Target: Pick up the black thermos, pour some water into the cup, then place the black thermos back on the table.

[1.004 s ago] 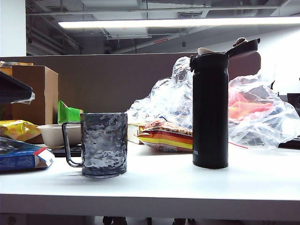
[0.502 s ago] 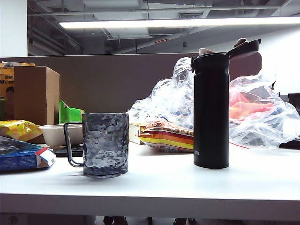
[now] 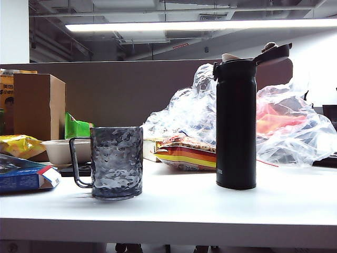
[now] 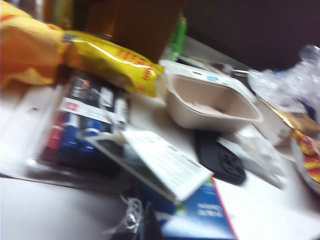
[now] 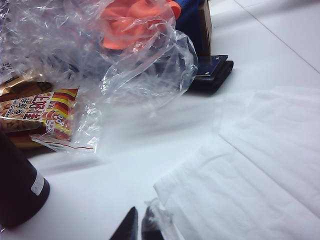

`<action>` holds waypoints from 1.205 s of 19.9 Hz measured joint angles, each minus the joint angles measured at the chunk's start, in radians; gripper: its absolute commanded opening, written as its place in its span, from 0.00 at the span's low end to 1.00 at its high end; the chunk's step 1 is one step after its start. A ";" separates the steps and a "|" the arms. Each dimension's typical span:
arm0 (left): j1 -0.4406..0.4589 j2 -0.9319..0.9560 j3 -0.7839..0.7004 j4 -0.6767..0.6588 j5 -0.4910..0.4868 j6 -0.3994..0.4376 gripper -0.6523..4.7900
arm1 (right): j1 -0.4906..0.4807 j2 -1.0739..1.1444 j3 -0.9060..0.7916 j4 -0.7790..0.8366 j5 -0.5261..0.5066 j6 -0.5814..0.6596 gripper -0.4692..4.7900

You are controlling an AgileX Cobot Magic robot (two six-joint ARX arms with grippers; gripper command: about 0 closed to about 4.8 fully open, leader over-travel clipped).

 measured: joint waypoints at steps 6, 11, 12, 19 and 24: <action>0.030 0.000 0.000 0.000 -0.009 0.000 0.13 | 0.000 0.000 0.000 0.000 0.000 0.000 0.13; 0.030 0.000 0.000 0.000 -0.006 0.008 0.13 | 0.000 0.000 0.000 0.000 0.000 -0.002 0.13; 0.029 0.000 0.000 0.003 -0.006 0.027 0.13 | 0.000 0.000 0.000 0.001 0.000 -0.010 0.13; -0.021 0.000 0.000 0.066 -0.113 0.232 0.13 | -0.001 0.000 0.000 0.059 0.001 -0.229 0.13; -0.024 0.000 0.000 0.087 -0.120 0.246 0.13 | 0.000 0.000 0.000 0.069 0.001 -0.270 0.13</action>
